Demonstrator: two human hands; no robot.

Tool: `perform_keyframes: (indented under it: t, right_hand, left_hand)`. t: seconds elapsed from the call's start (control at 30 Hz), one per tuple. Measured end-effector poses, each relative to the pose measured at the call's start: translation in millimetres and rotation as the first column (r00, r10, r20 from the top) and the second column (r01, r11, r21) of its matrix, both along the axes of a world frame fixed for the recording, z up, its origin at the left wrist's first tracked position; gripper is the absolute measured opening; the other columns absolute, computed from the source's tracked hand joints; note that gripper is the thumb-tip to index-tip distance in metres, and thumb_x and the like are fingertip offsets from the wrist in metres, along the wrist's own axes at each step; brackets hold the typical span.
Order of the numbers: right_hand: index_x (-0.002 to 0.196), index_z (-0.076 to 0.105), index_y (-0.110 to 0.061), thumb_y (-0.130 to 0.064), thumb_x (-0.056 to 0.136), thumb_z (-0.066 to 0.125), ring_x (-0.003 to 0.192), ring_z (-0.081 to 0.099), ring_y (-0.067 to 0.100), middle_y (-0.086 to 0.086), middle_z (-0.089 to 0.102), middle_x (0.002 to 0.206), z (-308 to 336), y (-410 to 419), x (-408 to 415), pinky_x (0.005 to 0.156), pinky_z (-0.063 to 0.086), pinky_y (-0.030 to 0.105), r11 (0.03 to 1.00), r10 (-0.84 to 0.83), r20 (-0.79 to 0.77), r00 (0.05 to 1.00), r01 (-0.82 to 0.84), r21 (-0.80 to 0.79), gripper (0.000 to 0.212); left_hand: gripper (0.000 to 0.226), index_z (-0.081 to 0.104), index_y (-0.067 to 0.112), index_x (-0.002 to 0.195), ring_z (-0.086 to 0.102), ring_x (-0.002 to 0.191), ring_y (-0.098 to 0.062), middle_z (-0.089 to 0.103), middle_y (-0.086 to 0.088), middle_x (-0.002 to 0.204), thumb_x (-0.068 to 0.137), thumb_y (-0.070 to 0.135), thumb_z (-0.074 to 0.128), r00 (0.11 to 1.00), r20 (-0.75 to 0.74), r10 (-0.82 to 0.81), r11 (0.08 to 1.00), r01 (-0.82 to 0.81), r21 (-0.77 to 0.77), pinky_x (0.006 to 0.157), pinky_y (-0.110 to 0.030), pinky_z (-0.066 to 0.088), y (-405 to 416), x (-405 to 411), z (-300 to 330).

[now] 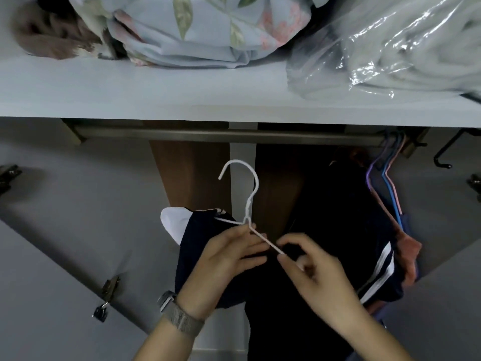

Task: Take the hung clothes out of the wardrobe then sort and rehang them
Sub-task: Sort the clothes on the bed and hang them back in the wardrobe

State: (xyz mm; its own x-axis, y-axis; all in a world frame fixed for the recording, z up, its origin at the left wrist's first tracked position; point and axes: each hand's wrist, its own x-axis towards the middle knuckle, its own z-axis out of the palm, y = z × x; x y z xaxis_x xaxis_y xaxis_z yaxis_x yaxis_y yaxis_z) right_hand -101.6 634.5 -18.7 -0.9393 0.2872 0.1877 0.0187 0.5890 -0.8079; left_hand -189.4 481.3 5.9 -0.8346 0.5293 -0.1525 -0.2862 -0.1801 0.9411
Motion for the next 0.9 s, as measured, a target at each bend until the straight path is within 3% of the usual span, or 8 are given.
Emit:
perform_keyframes:
  t: [0.03, 0.1, 0.17, 0.2, 0.37, 0.5, 0.67, 0.9]
  right_hand:
    - [0.106, 0.061, -0.046, -0.031, 0.089, 0.063, 0.045, 0.039, 0.002, -0.003, 0.048, 0.048, 6, 7, -2, 0.049, 0.035, 0.02, 0.999, -0.023, -0.042, 0.999, 0.021, -0.044, 0.024]
    - [0.101, 0.069, -0.042, -0.038, 0.082, 0.063, 0.043, 0.034, 0.0, -0.004, 0.041, 0.043, 16, 18, -5, 0.046, 0.031, 0.018, 0.997, -0.035, -0.089, 0.995, 0.028, -0.078, 0.02]
    - [0.08, 0.074, -0.033, -0.042, 0.079, 0.06, 0.041, 0.029, 0.0, -0.008, 0.034, 0.041, 26, 26, -8, 0.044, 0.025, 0.015, 0.996, -0.024, -0.106, 0.994, 0.015, -0.093, 0.017]
    - [0.073, 0.073, -0.03, -0.042, 0.079, 0.059, 0.041, 0.026, 0.001, -0.008, 0.032, 0.041, 29, 29, -11, 0.043, 0.023, 0.015, 0.996, -0.013, -0.108, 0.994, 0.003, -0.087, 0.02]
    - [0.069, 0.07, -0.023, -0.044, 0.078, 0.056, 0.042, 0.025, 0.007, 0.0, 0.029, 0.044, 44, 41, -15, 0.043, 0.022, 0.015, 0.997, -0.015, -0.108, 0.994, 0.007, -0.072, 0.026]
    - [0.066, 0.068, -0.024, -0.041, 0.08, 0.056, 0.042, 0.024, 0.008, -0.004, 0.029, 0.042, 43, 43, -10, 0.043, 0.022, 0.015, 0.993, 0.053, -0.047, 0.997, -0.057, -0.101, 0.025]
    - [0.064, 0.067, -0.028, -0.039, 0.084, 0.058, 0.04, 0.024, 0.006, -0.006, 0.031, 0.04, 24, 43, -9, 0.044, 0.023, 0.016, 0.992, 0.093, 0.04, 0.995, -0.089, -0.087, 0.024]
    - [0.07, 0.065, -0.036, -0.028, 0.089, 0.063, 0.077, 0.055, 0.008, -0.01, 0.059, 0.076, 11, 68, -6, 0.071, 0.047, 0.034, 0.96, -0.034, 0.052, 0.998, 0.018, 0.279, 0.021]
  left_hand:
    - [0.02, 0.062, 0.013, 0.11, 0.069, 0.086, -0.02, 0.073, -0.003, 0.095, 0.094, 0.015, 0.051, 0.976, -0.213, 0.055, 0.99, -0.081, -0.113, 0.072, -0.027, 0.057, -7, 1, 1]
    - [0.021, 0.06, 0.024, 0.106, 0.063, 0.081, -0.012, 0.068, 0.011, 0.095, 0.086, 0.032, 0.058, 0.708, -0.684, 0.177, 0.866, -0.441, -0.233, 0.071, -0.024, 0.052, -24, -6, 1]
    - [0.043, 0.052, 0.027, 0.117, 0.052, 0.102, -0.01, 0.057, 0.014, 0.115, 0.079, 0.047, 0.056, 0.392, -0.919, 0.051, 0.715, -0.657, -0.241, 0.091, -0.024, 0.039, -38, -26, -8]
    - [0.051, 0.048, 0.028, 0.125, 0.047, 0.112, -0.012, 0.052, 0.01, 0.123, 0.079, 0.051, 0.054, 0.333, -0.941, -0.051, 0.677, -0.681, -0.278, 0.098, -0.028, 0.031, -42, -39, -15]
    - [0.042, 0.052, 0.034, 0.111, 0.05, 0.101, -0.023, 0.05, 0.011, 0.096, 0.077, 0.056, 0.046, 0.416, -0.908, -0.053, 0.636, -0.687, -0.351, 0.088, -0.042, 0.032, -46, -79, -40]
    - [0.062, 0.045, 0.034, 0.124, 0.04, 0.108, -0.025, 0.039, -0.002, 0.118, 0.068, 0.059, 0.055, 0.403, -0.912, 0.082, 0.656, -0.71, -0.255, 0.09, -0.045, 0.037, -38, -76, -40]
    - [0.023, 0.068, 0.031, 0.102, 0.059, 0.084, -0.006, 0.066, 0.014, 0.093, 0.083, 0.03, 0.055, 0.333, -0.943, -0.002, 0.819, -0.541, -0.193, 0.08, -0.052, 0.045, -35, -83, -58]
    - [0.032, 0.071, 0.018, 0.105, 0.064, 0.079, -0.006, 0.069, 0.013, 0.095, 0.095, 0.037, 0.046, 0.266, -0.961, -0.08, 0.861, -0.468, -0.201, 0.075, -0.044, 0.049, -70, -85, -85]
